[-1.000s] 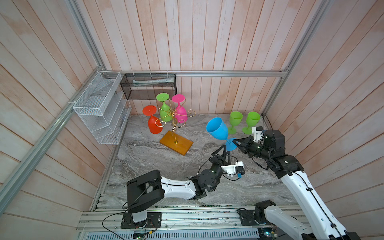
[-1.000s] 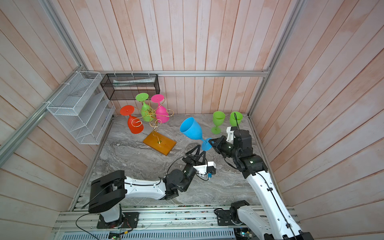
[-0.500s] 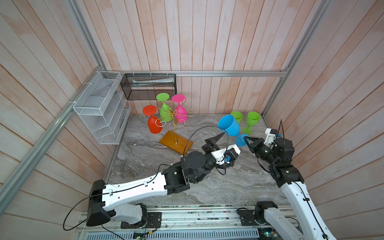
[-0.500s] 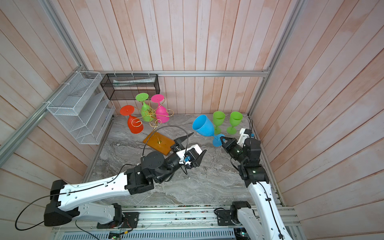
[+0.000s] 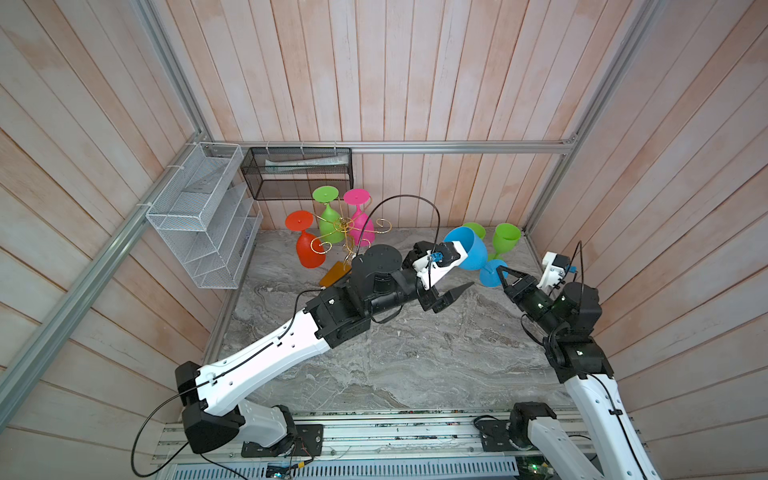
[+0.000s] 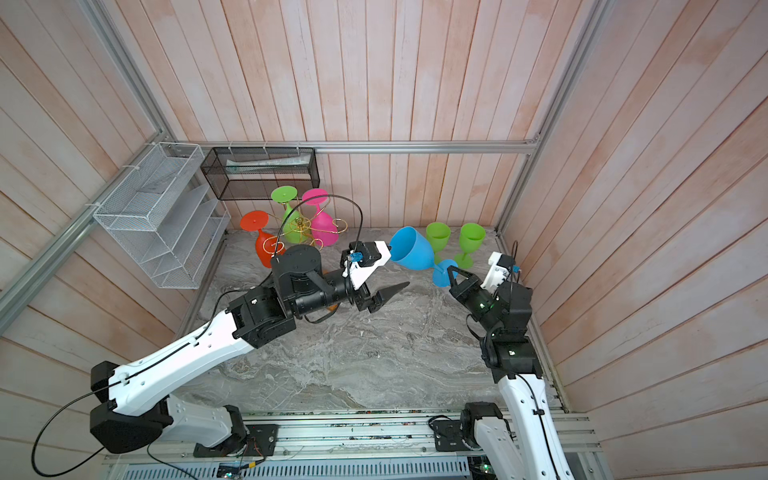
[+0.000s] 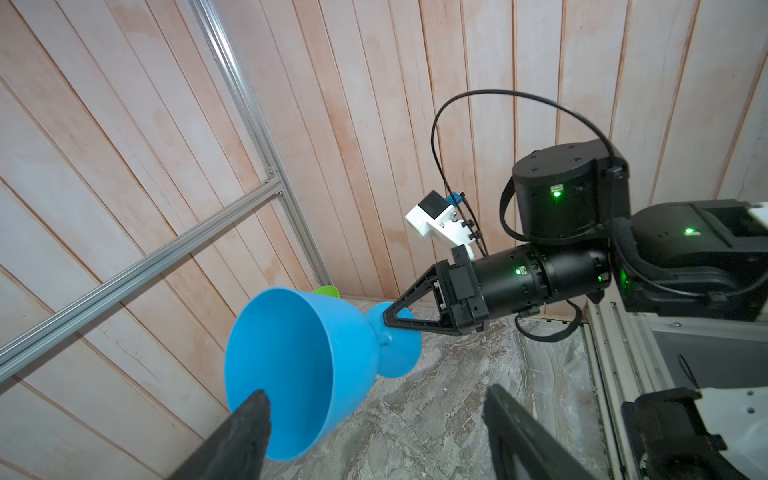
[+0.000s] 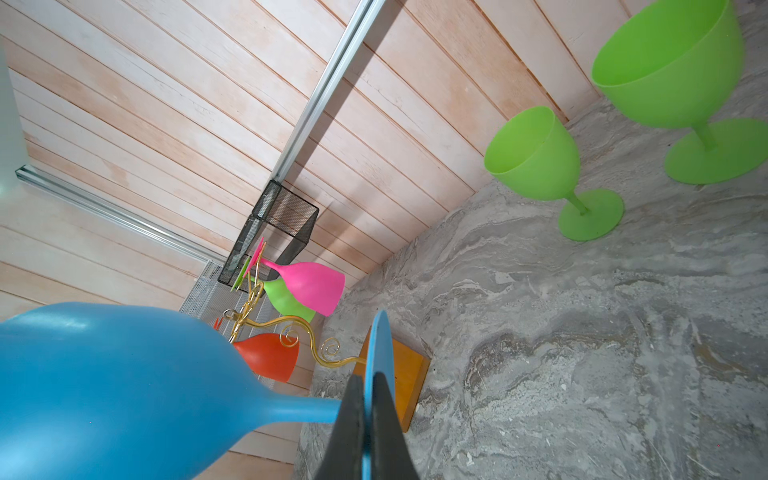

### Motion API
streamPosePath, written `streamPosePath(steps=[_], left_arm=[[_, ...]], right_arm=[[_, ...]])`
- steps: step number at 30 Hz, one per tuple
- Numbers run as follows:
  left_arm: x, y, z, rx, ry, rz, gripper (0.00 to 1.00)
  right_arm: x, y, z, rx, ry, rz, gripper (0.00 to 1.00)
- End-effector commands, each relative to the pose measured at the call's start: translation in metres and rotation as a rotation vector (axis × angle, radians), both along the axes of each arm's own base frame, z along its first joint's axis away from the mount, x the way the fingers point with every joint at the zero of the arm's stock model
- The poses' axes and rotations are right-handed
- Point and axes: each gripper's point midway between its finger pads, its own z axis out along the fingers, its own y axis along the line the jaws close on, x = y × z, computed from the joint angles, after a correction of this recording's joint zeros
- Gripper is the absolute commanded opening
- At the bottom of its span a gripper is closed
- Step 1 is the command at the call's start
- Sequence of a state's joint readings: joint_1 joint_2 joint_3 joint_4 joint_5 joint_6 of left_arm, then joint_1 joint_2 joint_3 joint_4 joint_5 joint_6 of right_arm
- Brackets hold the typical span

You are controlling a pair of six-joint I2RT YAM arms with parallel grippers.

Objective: Take the wine glass off the wine glass rack
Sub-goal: 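Close the right gripper on the blue glass foot and open the left gripper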

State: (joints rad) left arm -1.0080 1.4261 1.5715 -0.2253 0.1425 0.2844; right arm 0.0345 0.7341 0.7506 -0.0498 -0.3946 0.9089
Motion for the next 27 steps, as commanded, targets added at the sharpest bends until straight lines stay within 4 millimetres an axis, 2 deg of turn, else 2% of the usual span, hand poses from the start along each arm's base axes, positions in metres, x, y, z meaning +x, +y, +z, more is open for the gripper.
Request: streamPosePath(steps=[1, 4, 8, 9, 10, 11, 14, 15, 16, 19, 22, 25, 27], left_arm=[[0.002, -0.013, -0.015, 0.034, 0.105, -0.097, 0.80], [0.003, -0.028, -0.023, 0.048, 0.137, -0.149, 0.76], [0.011, -0.043, -0.034, 0.070, 0.165, -0.160, 0.63], [0.012, -0.046, -0.036, 0.072, 0.172, -0.163, 0.55], [0.029, -0.039, -0.037, 0.070, 0.180, -0.127, 0.45], [0.033, -0.039, -0.037, 0.067, 0.186, -0.118, 0.37], [0.044, -0.035, -0.031, 0.047, 0.221, -0.093, 0.00], [0.047, -0.032, -0.028, 0.044, 0.229, -0.083, 0.00], [0.049, -0.030, -0.024, 0.046, 0.231, -0.077, 0.00], [0.055, -0.024, -0.015, 0.058, 0.230, -0.032, 0.00], [0.065, -0.017, -0.012, 0.091, 0.250, 0.022, 0.00], [0.076, -0.014, -0.022, 0.176, 0.331, 0.059, 0.00], [0.088, -0.015, -0.043, 0.273, 0.390, 0.109, 0.00]], right_arm=[[-0.002, -0.002, 0.015, -0.024, -0.071, -0.002, 0.00], [-0.001, -0.001, 0.016, -0.030, -0.074, 0.000, 0.00], [-0.001, -0.001, 0.017, -0.037, -0.078, 0.000, 0.00], [-0.001, -0.002, 0.017, -0.040, -0.079, -0.004, 0.00], [0.000, -0.003, 0.017, -0.046, -0.080, -0.008, 0.00], [0.000, -0.003, 0.016, -0.052, -0.080, -0.010, 0.00], [0.002, -0.006, 0.013, -0.079, -0.082, -0.020, 0.00], [0.003, -0.006, 0.012, -0.091, -0.084, -0.023, 0.00], [0.005, -0.009, 0.011, -0.104, -0.086, -0.034, 0.05], [0.008, -0.017, 0.014, -0.155, -0.103, -0.079, 0.33], [0.012, -0.030, 0.024, -0.225, -0.120, -0.154, 0.55], [0.017, -0.048, 0.037, -0.308, -0.121, -0.250, 0.63], [0.022, -0.059, 0.047, -0.350, -0.125, -0.311, 0.66]])
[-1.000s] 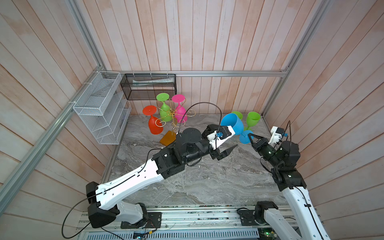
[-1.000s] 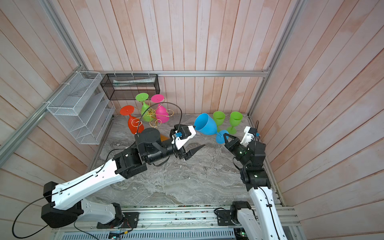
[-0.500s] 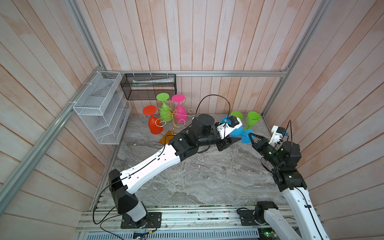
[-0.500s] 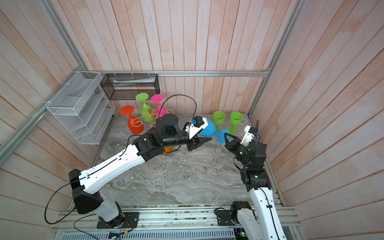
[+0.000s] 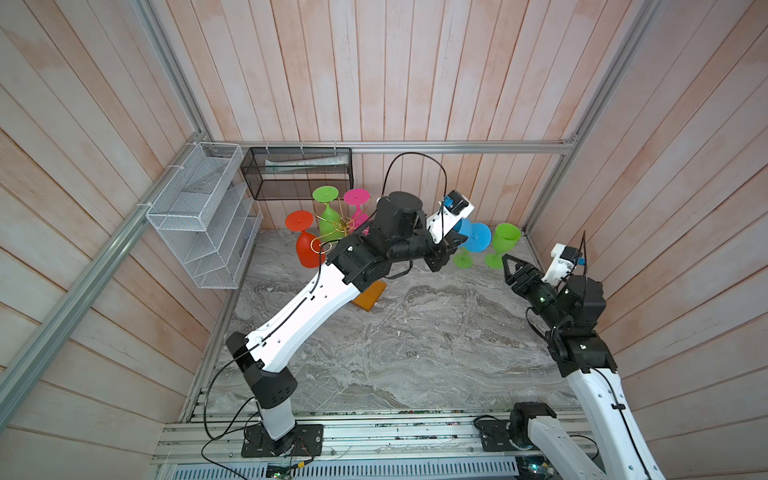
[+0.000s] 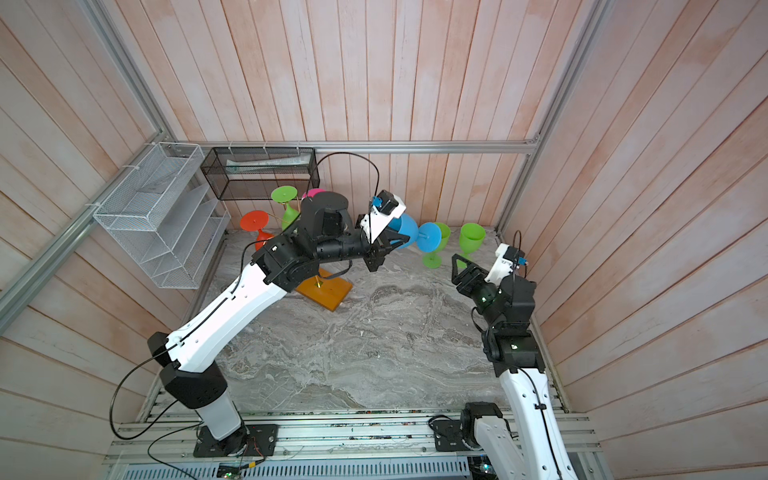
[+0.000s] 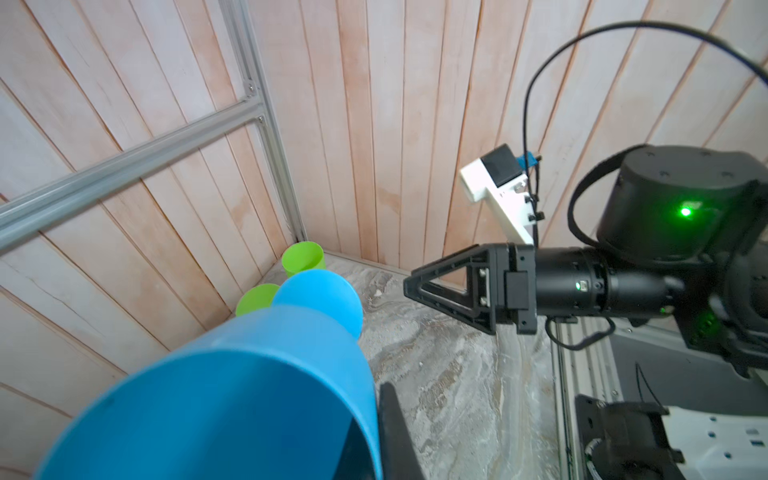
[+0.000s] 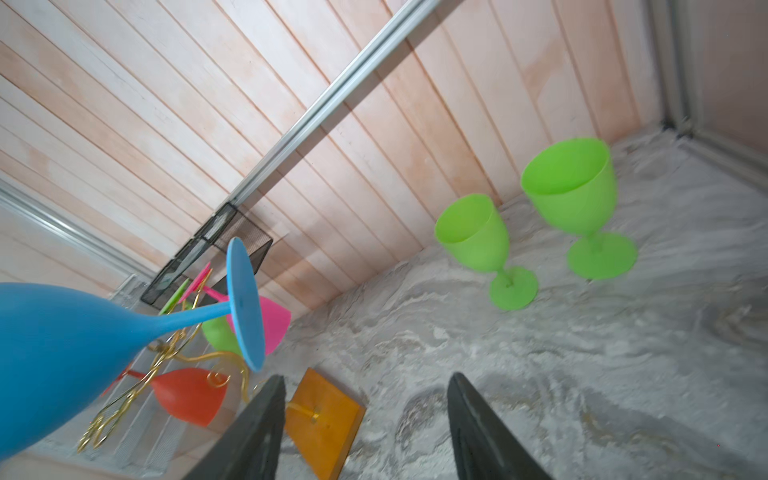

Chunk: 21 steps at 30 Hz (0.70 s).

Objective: Take the wine glass off the wine glass rack

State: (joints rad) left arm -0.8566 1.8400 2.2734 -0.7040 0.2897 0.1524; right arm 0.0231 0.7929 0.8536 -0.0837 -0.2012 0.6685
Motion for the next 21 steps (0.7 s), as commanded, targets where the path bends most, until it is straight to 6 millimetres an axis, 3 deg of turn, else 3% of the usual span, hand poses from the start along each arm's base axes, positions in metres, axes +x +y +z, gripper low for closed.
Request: streamPosePath(steps=[1, 6, 10, 15, 18, 21], left_arm=[[0.018, 0.005, -0.069, 0.230, 0.164, 0.079, 0.00], [0.055, 0.005, -0.121, 0.346, 0.221, 0.214, 0.00], [0.085, 0.005, -0.151, 0.395, 0.208, 0.327, 0.00], [0.115, 0.007, -0.200, 0.438, 0.273, 0.389, 0.00], [0.124, 0.004, -0.235, 0.485, 0.299, 0.396, 0.00], [0.131, -0.002, -0.255, 0.497, 0.298, 0.395, 0.00]], right_arm=[[0.005, -0.028, 0.028, -0.116, -0.049, -0.149, 0.66], [0.018, -0.039, 0.040, -0.139, -0.064, -0.211, 0.67], [0.028, -0.037, 0.040, -0.140, -0.063, -0.201, 0.67], [0.033, -0.038, 0.028, -0.145, -0.040, -0.204, 0.67], [0.034, -0.039, 0.017, -0.150, -0.021, -0.208, 0.67], [0.036, -0.040, 0.010, -0.151, -0.008, -0.211, 0.67]])
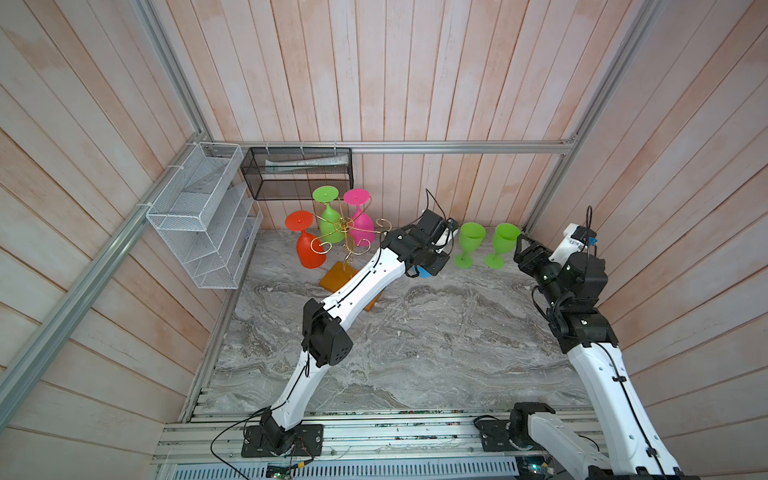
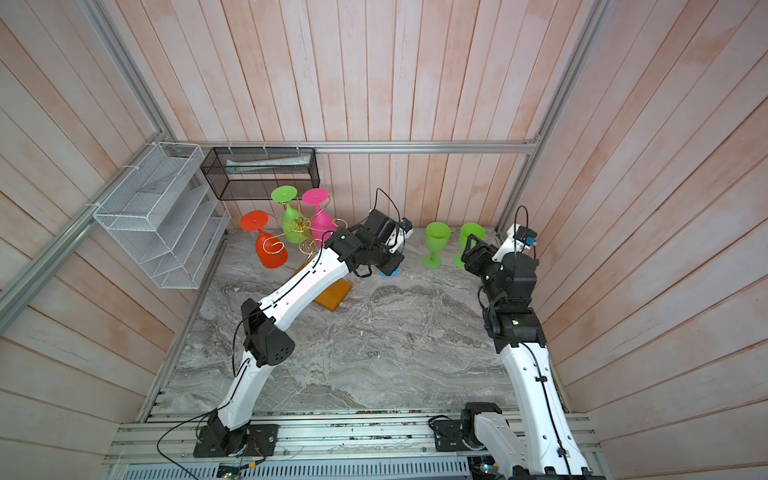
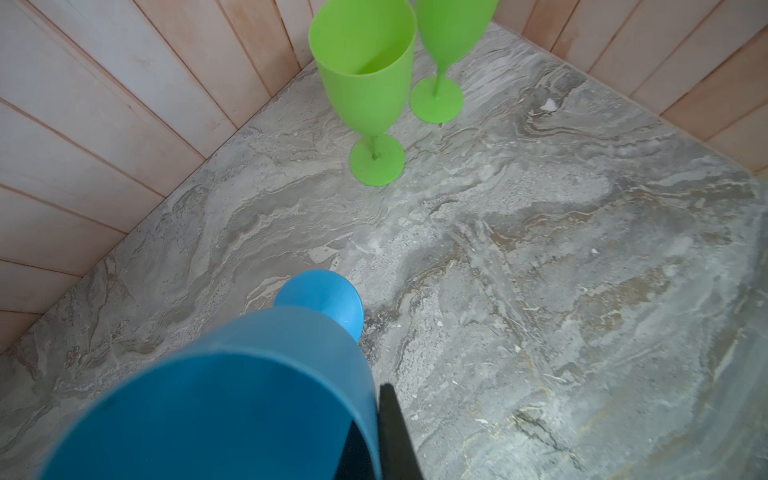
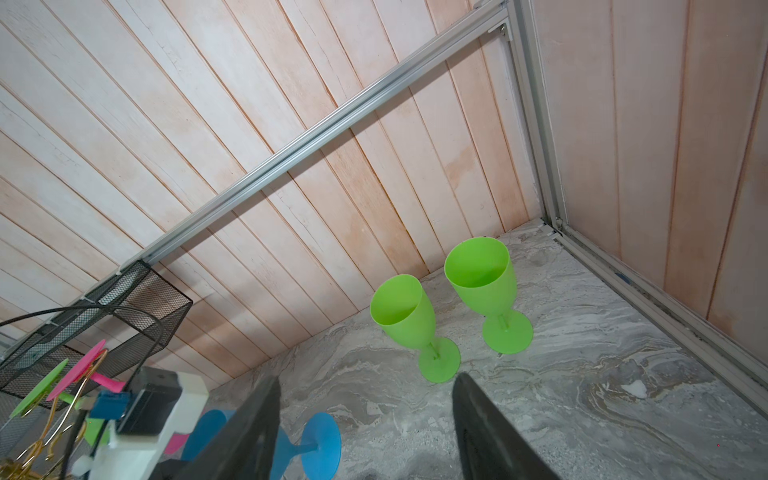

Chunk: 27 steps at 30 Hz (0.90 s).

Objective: Take the wine glass off the wine glass rack

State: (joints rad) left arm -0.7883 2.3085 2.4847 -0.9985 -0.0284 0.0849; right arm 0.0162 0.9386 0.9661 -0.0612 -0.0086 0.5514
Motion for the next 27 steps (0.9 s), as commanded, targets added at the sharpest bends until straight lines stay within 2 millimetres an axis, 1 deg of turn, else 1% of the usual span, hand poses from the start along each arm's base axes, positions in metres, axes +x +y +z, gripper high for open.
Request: streamPosePath(steps=[1, 4, 10, 13, 16, 18, 24, 25, 27], left_arm=[[0.012, -0.009, -0.028, 0.018, -0.002, 0.016, 0.00], [0.020, -0.014, -0.040, 0.022, -0.008, 0.013, 0.00], [0.029, -0.020, -0.064, 0.026, 0.007, -0.006, 0.00], [0.033, -0.020, -0.072, 0.028, 0.014, -0.009, 0.00], [0.037, -0.018, -0.074, 0.032, 0.009, -0.008, 0.01], [0.039, -0.017, -0.072, 0.029, 0.005, -0.005, 0.09], [0.043, -0.016, -0.064, 0.024, -0.020, -0.001, 0.44], [0.043, -0.016, -0.061, 0.023, -0.026, -0.002, 0.48], [0.045, -0.016, -0.056, 0.018, -0.041, 0.002, 0.52]], right_arm=[[0.001, -0.005, -0.007, -0.014, 0.001, -0.025, 0.67], [0.004, -0.004, -0.013, -0.009, 0.013, -0.016, 0.67], [0.009, -0.001, -0.026, 0.001, 0.040, 0.001, 0.67], [0.011, 0.001, -0.032, 0.009, 0.052, 0.012, 0.67], [0.014, 0.003, -0.037, 0.012, 0.064, 0.018, 0.67], [0.015, 0.003, -0.039, 0.013, 0.068, 0.020, 0.67], [0.020, 0.005, -0.039, 0.014, 0.072, 0.032, 0.67], [0.021, 0.006, -0.039, 0.013, 0.072, 0.034, 0.67], [0.022, 0.006, -0.039, 0.012, 0.073, 0.036, 0.67]])
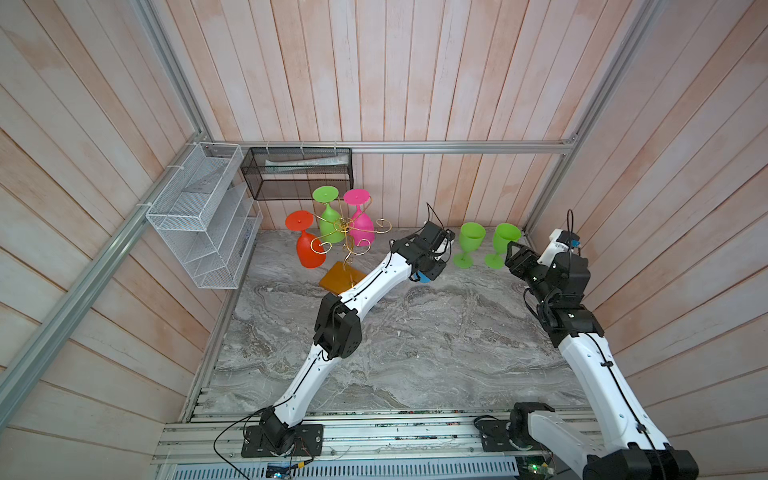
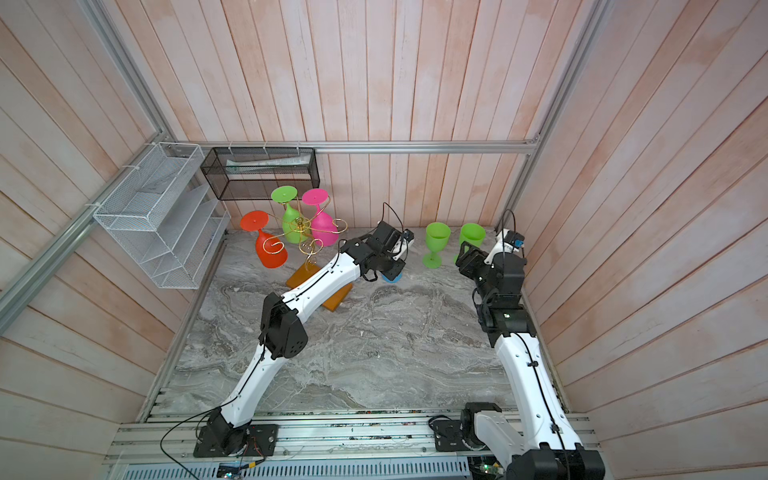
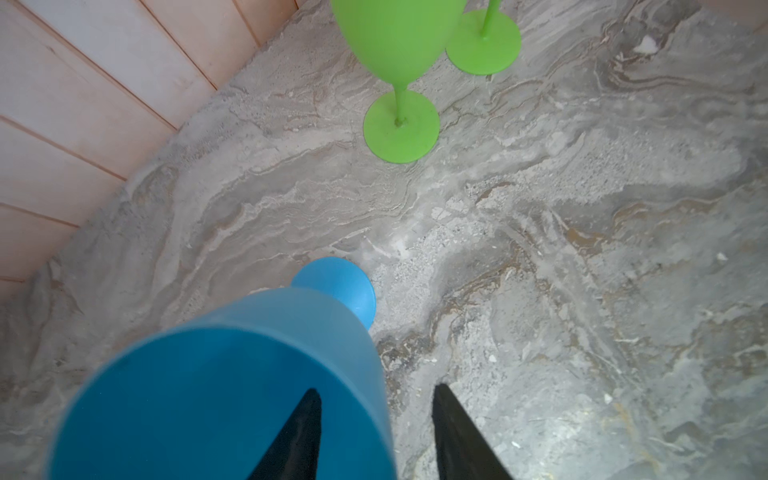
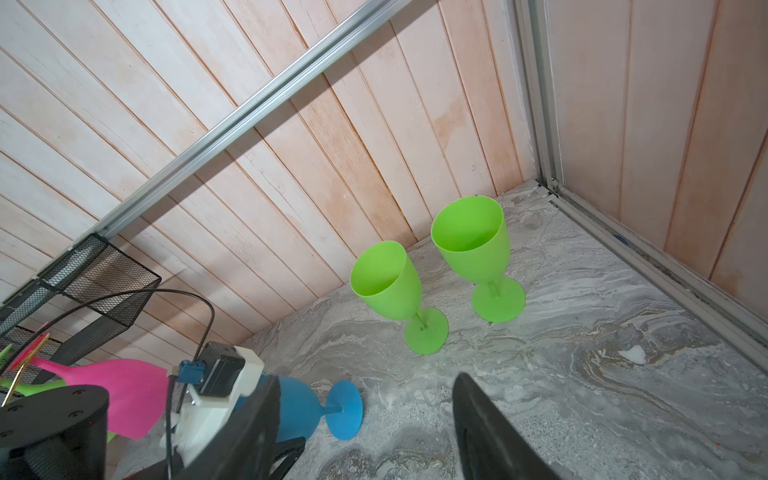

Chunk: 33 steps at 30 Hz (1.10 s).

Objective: Take the wine glass off the wine glass rack

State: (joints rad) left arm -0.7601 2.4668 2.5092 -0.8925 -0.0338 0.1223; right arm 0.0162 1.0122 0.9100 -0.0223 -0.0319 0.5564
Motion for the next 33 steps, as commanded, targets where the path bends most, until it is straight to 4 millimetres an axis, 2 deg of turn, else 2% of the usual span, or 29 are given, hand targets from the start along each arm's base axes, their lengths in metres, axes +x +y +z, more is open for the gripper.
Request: streamPosePath(steps=[1, 8, 16, 25, 33], left_arm=[[0.008, -0.005, 0.013, -0.022, -0.049, -0.002, 0.55], [0.011, -0.008, 0.030, -0.055, -0.083, -0.004, 0.65], [0.010, -0.013, 0.070, -0.128, -0.143, -0.013, 0.72], [-0.009, -0.011, 0.131, -0.196, -0.218, -0.025, 0.79], [-0.038, -0.010, 0.194, -0.272, -0.293, -0.048, 0.83]], right_arm=[[0.003, 0.003, 0.005, 0.006, -0.019, 0.017, 0.67], [0.002, 0.002, 0.005, -0.003, -0.018, 0.014, 0.67], [0.001, 0.000, 0.011, -0.024, -0.029, 0.004, 0.67], [0.000, -0.001, 0.027, -0.037, -0.059, -0.001, 0.69], [-0.002, -0.001, 0.034, -0.029, -0.079, 0.000, 0.70]])
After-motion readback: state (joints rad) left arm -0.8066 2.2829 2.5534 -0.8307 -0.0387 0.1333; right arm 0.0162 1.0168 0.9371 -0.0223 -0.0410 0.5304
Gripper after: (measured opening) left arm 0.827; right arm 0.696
